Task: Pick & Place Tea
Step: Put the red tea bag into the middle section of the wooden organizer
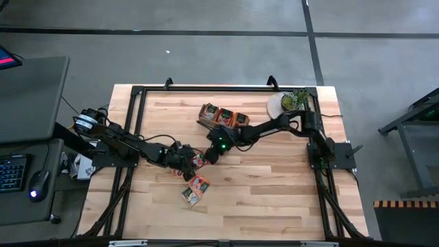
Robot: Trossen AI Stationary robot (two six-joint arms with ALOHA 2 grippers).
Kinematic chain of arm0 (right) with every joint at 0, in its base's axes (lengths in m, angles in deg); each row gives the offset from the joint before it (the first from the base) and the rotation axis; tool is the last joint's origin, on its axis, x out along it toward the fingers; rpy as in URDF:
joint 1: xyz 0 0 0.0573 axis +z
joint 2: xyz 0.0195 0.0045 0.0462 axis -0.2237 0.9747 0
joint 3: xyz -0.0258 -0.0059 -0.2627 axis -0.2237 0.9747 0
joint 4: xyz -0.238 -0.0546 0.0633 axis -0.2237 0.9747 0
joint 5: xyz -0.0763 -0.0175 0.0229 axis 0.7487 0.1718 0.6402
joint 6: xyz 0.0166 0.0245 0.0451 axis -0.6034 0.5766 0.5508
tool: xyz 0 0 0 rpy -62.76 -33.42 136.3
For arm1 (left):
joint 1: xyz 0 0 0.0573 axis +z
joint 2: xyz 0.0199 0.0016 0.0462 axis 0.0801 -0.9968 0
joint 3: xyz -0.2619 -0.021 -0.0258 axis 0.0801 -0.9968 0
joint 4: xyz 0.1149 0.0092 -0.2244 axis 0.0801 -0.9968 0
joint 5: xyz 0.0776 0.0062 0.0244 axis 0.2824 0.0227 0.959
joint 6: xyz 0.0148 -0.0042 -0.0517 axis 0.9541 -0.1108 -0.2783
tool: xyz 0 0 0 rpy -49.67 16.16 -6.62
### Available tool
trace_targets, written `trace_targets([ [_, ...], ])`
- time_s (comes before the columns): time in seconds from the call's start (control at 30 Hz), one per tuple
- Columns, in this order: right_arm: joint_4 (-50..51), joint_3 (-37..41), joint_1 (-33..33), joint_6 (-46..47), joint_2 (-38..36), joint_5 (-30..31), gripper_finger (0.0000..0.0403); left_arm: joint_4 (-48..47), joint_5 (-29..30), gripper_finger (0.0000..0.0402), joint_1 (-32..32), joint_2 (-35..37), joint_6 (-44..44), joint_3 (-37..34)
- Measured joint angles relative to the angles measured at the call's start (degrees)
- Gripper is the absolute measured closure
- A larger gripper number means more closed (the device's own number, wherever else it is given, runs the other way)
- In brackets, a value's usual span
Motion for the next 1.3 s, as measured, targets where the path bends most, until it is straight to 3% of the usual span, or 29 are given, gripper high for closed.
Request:
trace_targets([
  [0.27, 11.11, -11.40, 0.07, -4.19, 5.62, -2.84, 0.0206, -0.19, -0.23, 0.0186, 0.00, 0.01, 0.25, 0.00],
  [0.5, 12.91, -13.10, 0.07, -4.76, 5.88, -2.57, 0.0210, -0.21, -0.35, 0.0186, 0.00, 0.01, 0.36, 0.00],
  [0.63, 13.76, -13.11, 0.00, -5.21, 5.90, -2.23, 0.0250, -0.21, -0.33, 0.0186, 0.00, 0.01, 0.36, 0.00],
  [0.9, 14.11, -13.04, -0.11, -7.26, 6.04, -1.77, 0.0392, -0.21, -0.35, 0.0186, -0.02, 0.01, 0.36, 0.00],
  [1.3, 18.31, -12.93, -0.04, -10.10, 3.06, 0.10, 0.0401, -0.60, -1.23, 0.0186, 0.02, 1.75, 1.00, -0.12],
])
